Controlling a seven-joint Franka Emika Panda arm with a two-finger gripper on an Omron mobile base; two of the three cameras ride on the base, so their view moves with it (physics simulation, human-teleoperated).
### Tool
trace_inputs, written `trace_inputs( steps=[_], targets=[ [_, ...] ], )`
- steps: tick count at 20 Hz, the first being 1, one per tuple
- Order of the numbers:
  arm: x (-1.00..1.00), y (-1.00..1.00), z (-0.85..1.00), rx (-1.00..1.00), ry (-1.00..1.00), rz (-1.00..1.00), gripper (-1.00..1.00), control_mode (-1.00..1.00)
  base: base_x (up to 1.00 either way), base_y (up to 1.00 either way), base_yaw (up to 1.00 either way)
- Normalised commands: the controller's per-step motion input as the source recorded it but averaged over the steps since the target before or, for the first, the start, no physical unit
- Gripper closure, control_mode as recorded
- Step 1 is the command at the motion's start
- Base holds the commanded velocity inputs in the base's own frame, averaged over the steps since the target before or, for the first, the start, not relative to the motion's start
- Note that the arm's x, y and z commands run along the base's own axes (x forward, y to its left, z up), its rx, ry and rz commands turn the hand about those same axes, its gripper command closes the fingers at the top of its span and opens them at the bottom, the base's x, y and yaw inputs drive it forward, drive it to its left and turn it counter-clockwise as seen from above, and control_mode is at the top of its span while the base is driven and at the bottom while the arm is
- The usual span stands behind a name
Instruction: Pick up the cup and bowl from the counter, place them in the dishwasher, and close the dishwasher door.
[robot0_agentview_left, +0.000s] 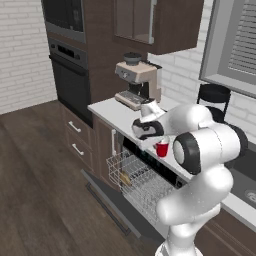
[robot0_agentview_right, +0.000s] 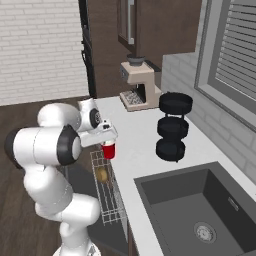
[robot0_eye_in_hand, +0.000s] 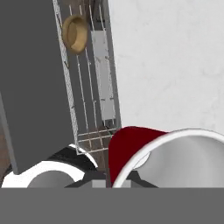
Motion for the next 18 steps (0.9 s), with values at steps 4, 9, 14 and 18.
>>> trace_inputs(
  steps=[4,9,14,18],
  targets=[
    [-1.00,0.28,-0.21,0.00,-0.02,0.00,1.00,-1.00,0.00,0.00,0.00],
    [-0.94,0.37,-0.55,0.00,0.00,0.00,1.00,-1.00,0.00,0.00,0.00],
    [-0.18,0.30,-0.76,0.00,0.00,0.00,1.00,-1.00,0.00,0.00,0.00],
    [0.14,0.24,-0.74,0.00,0.00,0.00,1.00,-1.00,0.00,0.00,0.00]
  ],
)
